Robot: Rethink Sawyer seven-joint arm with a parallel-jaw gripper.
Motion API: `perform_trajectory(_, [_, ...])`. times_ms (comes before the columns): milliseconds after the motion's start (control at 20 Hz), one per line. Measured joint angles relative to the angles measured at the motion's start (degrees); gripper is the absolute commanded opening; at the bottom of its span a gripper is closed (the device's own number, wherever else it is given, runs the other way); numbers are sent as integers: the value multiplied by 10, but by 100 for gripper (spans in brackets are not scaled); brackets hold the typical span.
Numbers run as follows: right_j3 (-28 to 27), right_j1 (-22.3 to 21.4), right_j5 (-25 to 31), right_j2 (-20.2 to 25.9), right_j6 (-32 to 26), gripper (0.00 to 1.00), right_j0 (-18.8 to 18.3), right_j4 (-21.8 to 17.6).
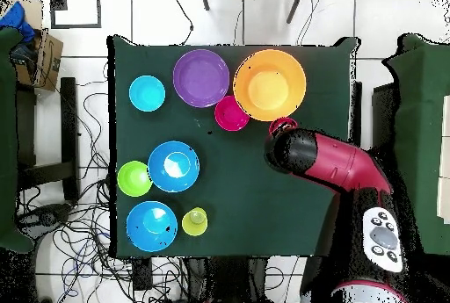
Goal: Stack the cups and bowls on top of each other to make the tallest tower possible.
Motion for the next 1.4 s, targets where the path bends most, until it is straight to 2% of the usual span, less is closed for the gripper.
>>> perform_trajectory(600, [0,-19,49,5,0,0,0,0])
perform_trajectory(950, [-5,-25,54,8,0,0,1,1])
perform_trajectory(1400, [-46,-26,55,3,0,0,17,5])
